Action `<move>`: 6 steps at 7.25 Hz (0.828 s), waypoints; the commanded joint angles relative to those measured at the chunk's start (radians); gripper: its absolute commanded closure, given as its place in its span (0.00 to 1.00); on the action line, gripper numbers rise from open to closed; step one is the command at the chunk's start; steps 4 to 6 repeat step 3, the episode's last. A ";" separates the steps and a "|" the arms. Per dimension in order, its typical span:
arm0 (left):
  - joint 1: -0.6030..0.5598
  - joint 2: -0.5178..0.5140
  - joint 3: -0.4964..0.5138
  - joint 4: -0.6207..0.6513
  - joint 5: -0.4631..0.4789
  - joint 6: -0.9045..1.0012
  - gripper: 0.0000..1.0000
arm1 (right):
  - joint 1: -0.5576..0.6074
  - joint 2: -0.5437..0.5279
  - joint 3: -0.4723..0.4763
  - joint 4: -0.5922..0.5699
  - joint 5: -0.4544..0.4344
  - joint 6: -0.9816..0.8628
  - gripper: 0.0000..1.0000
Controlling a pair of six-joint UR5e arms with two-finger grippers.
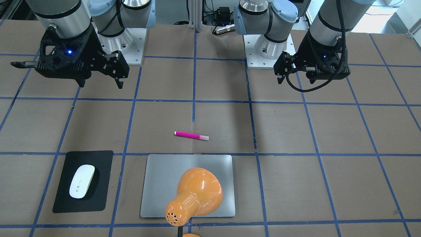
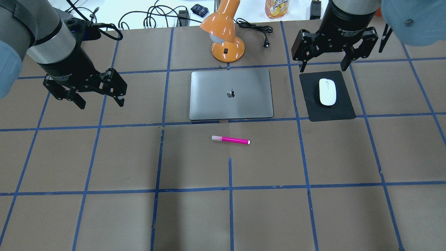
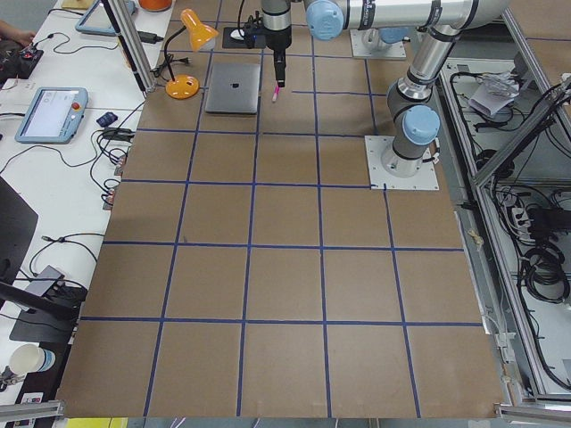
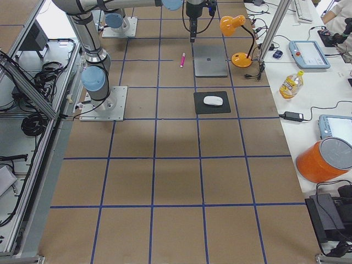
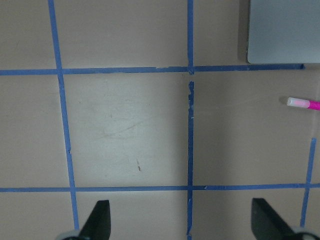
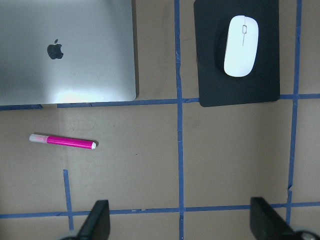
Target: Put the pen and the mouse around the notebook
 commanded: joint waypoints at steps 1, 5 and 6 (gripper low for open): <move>-0.001 0.030 -0.031 0.001 -0.001 -0.041 0.00 | 0.000 -0.001 0.000 0.000 0.000 0.000 0.00; -0.001 0.027 -0.036 0.007 -0.001 -0.030 0.00 | 0.000 0.000 -0.001 0.000 0.000 0.000 0.00; -0.001 0.027 -0.036 0.007 -0.001 -0.030 0.00 | 0.000 0.000 -0.001 0.000 0.000 0.000 0.00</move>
